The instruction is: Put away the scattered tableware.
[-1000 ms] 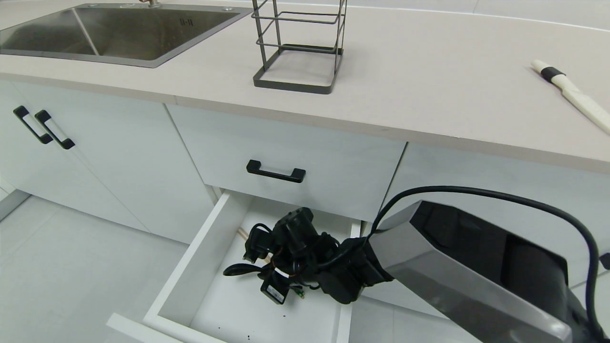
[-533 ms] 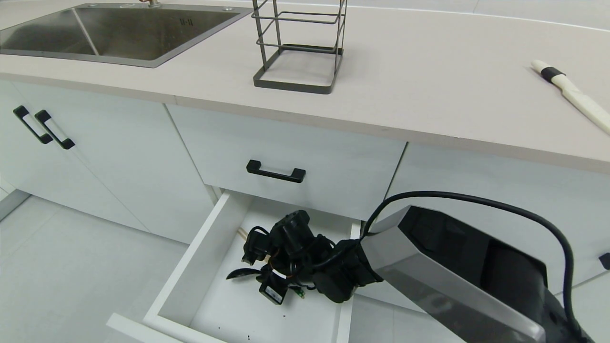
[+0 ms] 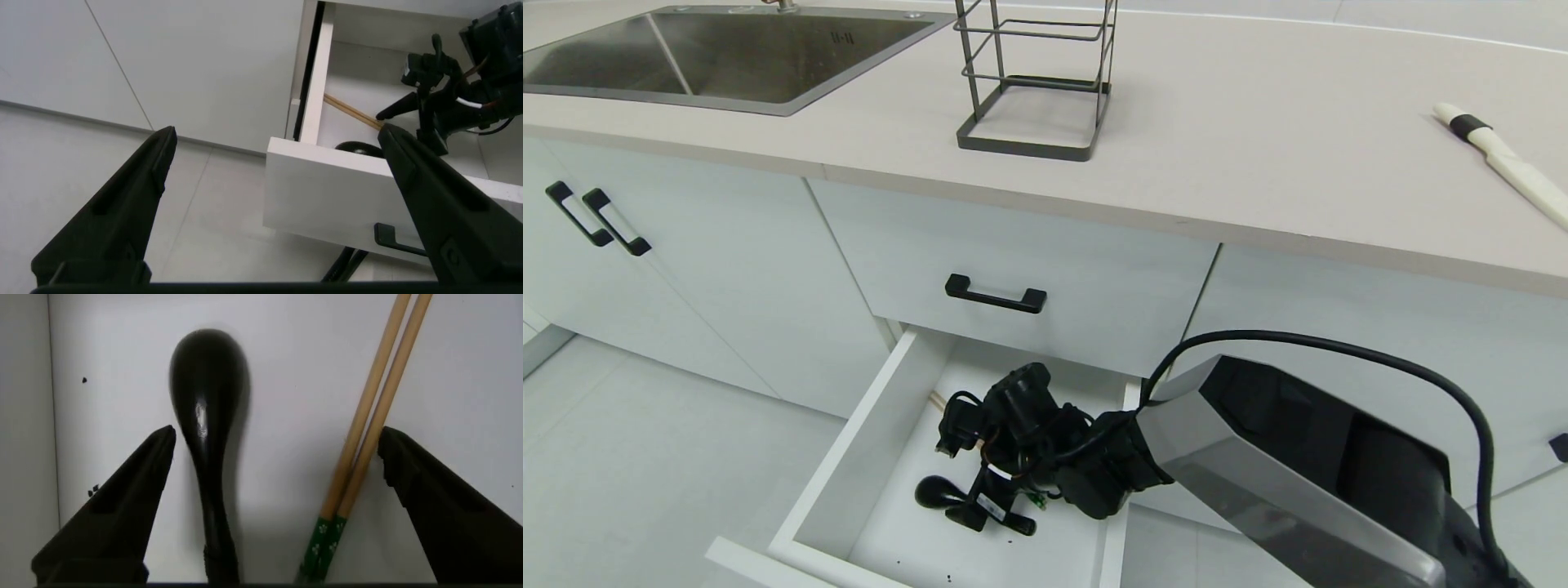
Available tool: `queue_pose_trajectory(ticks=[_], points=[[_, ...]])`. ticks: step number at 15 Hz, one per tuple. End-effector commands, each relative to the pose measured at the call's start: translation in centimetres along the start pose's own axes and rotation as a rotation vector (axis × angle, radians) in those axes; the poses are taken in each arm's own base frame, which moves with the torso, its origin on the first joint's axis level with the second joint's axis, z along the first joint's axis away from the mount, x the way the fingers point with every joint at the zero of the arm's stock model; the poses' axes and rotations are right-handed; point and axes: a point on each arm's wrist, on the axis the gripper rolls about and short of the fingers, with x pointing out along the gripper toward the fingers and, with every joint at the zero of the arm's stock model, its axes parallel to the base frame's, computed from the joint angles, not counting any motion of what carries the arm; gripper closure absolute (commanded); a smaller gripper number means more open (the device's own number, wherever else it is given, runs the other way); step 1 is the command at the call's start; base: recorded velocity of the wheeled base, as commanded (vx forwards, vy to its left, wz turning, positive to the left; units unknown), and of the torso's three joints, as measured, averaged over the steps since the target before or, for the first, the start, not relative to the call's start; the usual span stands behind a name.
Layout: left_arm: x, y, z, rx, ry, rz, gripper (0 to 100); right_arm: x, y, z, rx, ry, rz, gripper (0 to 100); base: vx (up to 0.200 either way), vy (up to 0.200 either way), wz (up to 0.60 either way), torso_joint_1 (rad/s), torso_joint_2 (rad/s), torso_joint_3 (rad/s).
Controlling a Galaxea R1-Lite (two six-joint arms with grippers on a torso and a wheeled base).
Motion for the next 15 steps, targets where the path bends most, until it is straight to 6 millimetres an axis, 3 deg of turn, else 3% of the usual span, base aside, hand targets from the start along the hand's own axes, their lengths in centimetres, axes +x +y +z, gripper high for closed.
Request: queue_pose_trajectory(ticks=[1, 2, 3, 4, 12, 15], points=[[0.0, 0.0, 0.0, 0.001, 0.001, -0.001, 0, -2.0, 0.0, 2.2, -0.015, -0.048, -0.01, 0, 0.0, 0.0, 0.0, 0.0, 0.0, 0.0], [0.0, 0.0, 0.0, 0.001, 0.001, -0.001, 0, -2.0, 0.0, 2.2, -0.015, -0.048, -0.01, 0, 0.0, 0.0, 0.0, 0.0, 0.0, 0.0], [0.0, 0.0, 0.0, 0.001, 0.001, -0.001, 0, -4.1, 0.9, 4.3, -0.038, -0.095, -0.009, 0, 0.0, 0.0, 0.0, 0.0, 0.0, 0.0], [0.0, 0.0, 0.0, -0.001, 0.001, 0.001, 0, -4.6, 1.2, 4.6, -0.044, -0.1, -0.006, 0, 0.0, 0.0, 0.0, 0.0, 0.0, 0.0], [0.0, 0.0, 0.0, 0.001, 0.001, 0.001, 0, -9.3, 2.9, 5.6, -0.08, -0.126, 0.007, 0, 0.0, 0.0, 0.0, 0.0, 0.0, 0.0], [0.0, 0.0, 0.0, 0.001, 0.001, 0.001, 0, -13.3, 4.2, 5.7, -0.086, -0.163, -0.018, 0, 0.0, 0.0, 0.0, 0.0, 0.0, 0.0]])
